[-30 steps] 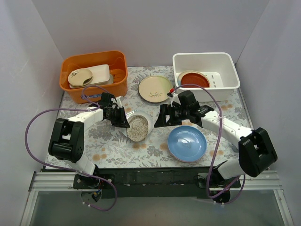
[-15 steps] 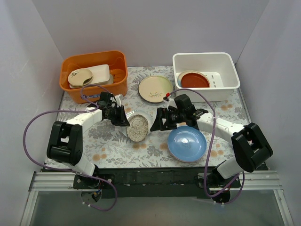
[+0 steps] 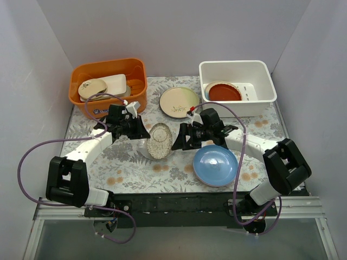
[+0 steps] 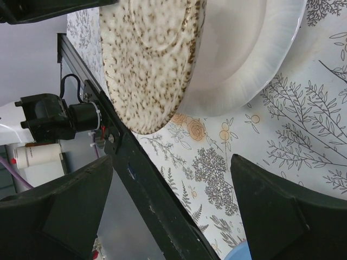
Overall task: Place the plates into the plastic bin on the countertop
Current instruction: Pick up the plate at the center of the board, then place the plate in the plastic bin.
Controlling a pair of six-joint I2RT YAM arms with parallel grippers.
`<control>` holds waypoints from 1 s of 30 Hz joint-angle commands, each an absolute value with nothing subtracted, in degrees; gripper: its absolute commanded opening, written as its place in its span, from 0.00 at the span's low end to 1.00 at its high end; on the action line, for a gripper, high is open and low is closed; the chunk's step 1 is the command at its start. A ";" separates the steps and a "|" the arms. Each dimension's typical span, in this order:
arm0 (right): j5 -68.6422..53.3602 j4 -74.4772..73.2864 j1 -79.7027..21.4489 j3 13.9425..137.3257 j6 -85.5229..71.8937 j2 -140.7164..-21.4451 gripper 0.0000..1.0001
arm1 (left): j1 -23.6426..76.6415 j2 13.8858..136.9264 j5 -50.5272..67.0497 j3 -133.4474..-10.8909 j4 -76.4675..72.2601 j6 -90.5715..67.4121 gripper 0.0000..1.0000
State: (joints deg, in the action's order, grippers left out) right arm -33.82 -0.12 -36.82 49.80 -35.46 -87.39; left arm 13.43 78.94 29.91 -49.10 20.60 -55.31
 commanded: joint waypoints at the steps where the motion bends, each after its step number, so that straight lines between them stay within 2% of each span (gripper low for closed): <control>1: -35.24 3.08 -37.00 50.98 -36.12 -87.80 0.96 | 13.18 75.67 35.32 -48.69 17.14 -55.72 0.00; 11: -35.59 4.65 -37.00 50.71 -36.91 -88.86 0.94 | 13.27 74.97 43.23 -48.34 15.47 -54.58 0.00; 20: -36.39 7.73 -37.00 50.10 -39.28 -89.74 0.87 | 13.45 73.92 50.35 -47.72 13.54 -54.14 0.00; 28: -37.35 10.19 -37.00 50.19 -40.69 -90.26 0.73 | 14.50 74.09 53.87 -47.64 13.27 -53.35 0.00; 30: -37.88 10.72 -37.00 50.10 -40.87 -90.26 0.66 | 14.68 74.00 53.97 -47.55 13.27 -53.18 0.00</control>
